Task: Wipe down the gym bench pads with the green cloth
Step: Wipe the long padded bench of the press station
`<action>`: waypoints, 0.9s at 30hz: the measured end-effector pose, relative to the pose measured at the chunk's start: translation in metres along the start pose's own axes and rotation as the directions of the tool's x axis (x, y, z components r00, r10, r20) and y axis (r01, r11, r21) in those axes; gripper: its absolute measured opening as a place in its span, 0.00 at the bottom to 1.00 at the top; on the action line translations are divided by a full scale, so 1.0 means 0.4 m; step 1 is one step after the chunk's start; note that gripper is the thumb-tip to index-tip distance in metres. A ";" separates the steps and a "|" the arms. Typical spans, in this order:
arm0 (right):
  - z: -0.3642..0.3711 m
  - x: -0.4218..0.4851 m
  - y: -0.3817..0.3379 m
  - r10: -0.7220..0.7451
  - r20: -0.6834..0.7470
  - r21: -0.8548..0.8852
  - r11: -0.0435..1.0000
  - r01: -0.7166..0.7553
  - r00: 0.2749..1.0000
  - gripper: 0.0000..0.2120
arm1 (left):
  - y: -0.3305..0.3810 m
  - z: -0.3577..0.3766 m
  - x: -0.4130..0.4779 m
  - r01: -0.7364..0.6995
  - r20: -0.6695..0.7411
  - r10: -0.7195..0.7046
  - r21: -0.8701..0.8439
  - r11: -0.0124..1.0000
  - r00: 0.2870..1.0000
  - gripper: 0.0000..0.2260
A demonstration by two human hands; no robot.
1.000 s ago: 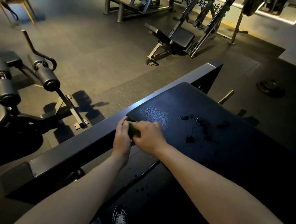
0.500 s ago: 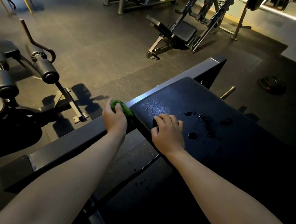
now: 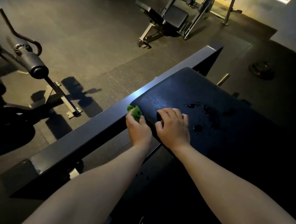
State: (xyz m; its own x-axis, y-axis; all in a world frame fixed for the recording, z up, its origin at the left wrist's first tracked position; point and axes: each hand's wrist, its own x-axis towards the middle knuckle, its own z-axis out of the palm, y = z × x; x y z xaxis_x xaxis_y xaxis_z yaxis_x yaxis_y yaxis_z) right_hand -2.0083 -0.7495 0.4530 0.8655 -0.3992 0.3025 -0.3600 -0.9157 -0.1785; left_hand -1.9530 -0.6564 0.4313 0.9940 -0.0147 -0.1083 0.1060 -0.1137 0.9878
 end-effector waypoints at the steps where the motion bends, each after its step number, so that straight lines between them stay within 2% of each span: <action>1: -0.002 -0.003 -0.001 0.004 -0.001 -0.003 1.000 -0.004 1.000 0.15 | -0.007 -0.006 -0.010 0.004 0.018 -0.004 0.001 1.000 1.000 0.15; 7: 0.016 -0.039 -0.038 0.093 0.001 -0.033 0.995 -0.093 0.996 0.23 | -0.081 -0.085 -0.040 -0.105 0.258 0.059 0.169 0.980 0.964 0.13; 8: 0.017 -0.035 -0.040 0.098 -0.003 -0.028 0.995 -0.098 0.995 0.23 | -0.090 -0.094 -0.033 -0.100 0.264 0.050 0.179 0.979 0.963 0.13; 9: 0.017 -0.031 -0.039 0.101 -0.003 -0.019 0.995 -0.101 0.995 0.22 | -0.091 -0.096 -0.019 -0.070 0.234 0.028 0.170 0.983 0.972 0.13; 12: 0.016 -0.030 -0.038 0.106 -0.005 -0.015 0.994 -0.106 0.994 0.20 | -0.034 -0.086 0.042 0.129 0.018 -0.130 0.027 0.991 0.991 0.14; 14: 0.019 -0.031 -0.038 0.107 -0.021 -0.011 0.994 -0.107 0.994 0.20 | 0.004 -0.074 0.091 0.213 0.028 -0.211 -0.073 0.974 0.977 0.14; 16: 0.025 -0.030 -0.037 0.109 -0.041 -0.011 0.994 -0.109 0.993 0.20 | 0.012 -0.052 0.125 0.270 0.142 -0.254 -0.106 0.957 0.957 0.14; 18: 0.034 -0.026 -0.037 0.116 -0.076 -0.011 0.993 -0.117 0.990 0.20 | -0.002 -0.036 0.136 0.249 0.179 -0.243 -0.012 0.968 0.953 0.16; 20: 0.042 -0.024 -0.034 0.130 -0.098 -0.012 0.991 -0.132 0.987 0.20 | -0.005 -0.033 0.127 0.203 0.158 -0.211 0.062 0.977 0.965 0.15; 23: 0.041 -0.025 -0.037 0.124 -0.083 -0.016 0.992 -0.126 0.989 0.20 | -0.013 -0.047 0.115 0.210 0.098 -0.213 0.038 0.977 0.972 0.07; 25: 0.030 -0.024 -0.045 0.121 -0.060 -0.001 0.993 -0.121 0.991 0.19 | -0.016 -0.054 0.088 0.238 0.094 -0.239 0.025 0.971 0.966 0.06; 27: 0.017 -0.027 -0.048 0.124 -0.047 0.026 0.992 -0.122 0.991 0.18 | -0.014 -0.054 0.038 0.202 0.120 -0.205 0.041 0.979 0.971 0.05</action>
State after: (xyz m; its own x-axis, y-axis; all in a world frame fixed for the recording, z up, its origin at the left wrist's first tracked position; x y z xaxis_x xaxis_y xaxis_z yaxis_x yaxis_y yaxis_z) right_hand -2.0083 -0.7272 0.4469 0.7971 -0.5110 0.3218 -0.4539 -0.8584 -0.2388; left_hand -1.9380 -0.6347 0.4266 0.9405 -0.1105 -0.3213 0.3031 -0.1545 0.9403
